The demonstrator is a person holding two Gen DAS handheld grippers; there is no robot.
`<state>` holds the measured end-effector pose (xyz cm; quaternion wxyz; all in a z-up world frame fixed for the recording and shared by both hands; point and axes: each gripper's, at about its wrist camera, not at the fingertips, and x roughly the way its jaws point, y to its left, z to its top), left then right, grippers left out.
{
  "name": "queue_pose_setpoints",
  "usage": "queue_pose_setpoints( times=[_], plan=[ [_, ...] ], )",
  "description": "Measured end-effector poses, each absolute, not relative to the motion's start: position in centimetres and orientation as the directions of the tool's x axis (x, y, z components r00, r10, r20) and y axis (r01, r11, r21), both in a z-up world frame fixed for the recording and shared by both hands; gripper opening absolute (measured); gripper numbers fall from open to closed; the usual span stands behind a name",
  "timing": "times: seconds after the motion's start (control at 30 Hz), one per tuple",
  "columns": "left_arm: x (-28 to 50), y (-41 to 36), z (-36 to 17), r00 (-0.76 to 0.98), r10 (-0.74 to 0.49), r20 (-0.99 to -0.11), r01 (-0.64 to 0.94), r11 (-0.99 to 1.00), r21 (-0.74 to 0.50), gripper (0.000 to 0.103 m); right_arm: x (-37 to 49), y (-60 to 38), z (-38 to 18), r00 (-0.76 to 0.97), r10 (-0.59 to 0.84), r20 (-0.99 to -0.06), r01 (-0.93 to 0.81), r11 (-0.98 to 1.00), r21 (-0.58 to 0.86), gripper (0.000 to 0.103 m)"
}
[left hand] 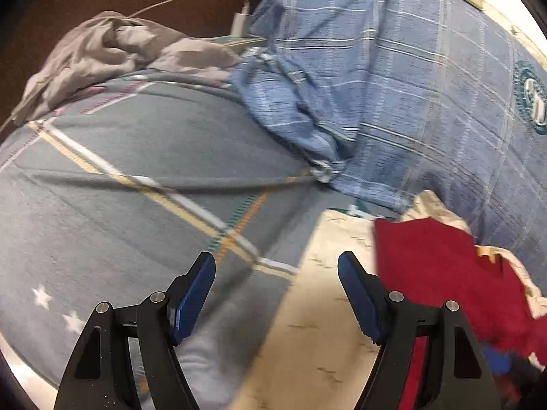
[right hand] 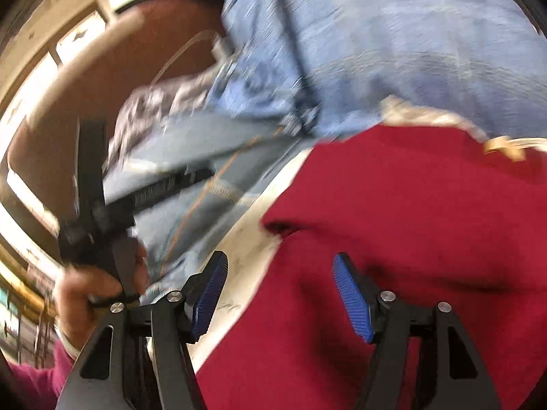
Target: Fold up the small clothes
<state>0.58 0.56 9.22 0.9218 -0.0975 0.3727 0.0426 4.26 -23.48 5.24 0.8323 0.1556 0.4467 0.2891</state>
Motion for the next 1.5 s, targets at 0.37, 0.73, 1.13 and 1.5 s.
queue_pose_setpoints(
  times=[0.37,0.73,1.13,1.5],
  plan=[
    [4.1,-4.3,4.6,0.578,0.031,-0.815,-0.001,0.999,0.037,0.074,7.9,-23.6,0.9,0.466,0.290,-0.836,-0.188,0.956,0.228,0.041],
    [3.0,-4.1,7.7,0.686,-0.108,-0.720,0.003,0.989,-0.146,0.074,5.9,-33.4,3.2,0.554,0.002,-0.833,0.050,0.998,0.036,0.060],
    [3.4,-10.9,3.3,0.595,-0.079,-0.800,0.171,0.985,0.030,0.082,1.1,-43.1,5.6,0.543,0.028,-0.839,0.190,0.970,0.155,0.069],
    [0.4,-10.0,6.6,0.681,-0.156,-0.716,0.148,0.986,-0.074,0.081,-7.9,-57.5,4.3,0.458,-0.162,-0.874,0.542,0.831,0.129,0.071]
  ],
)
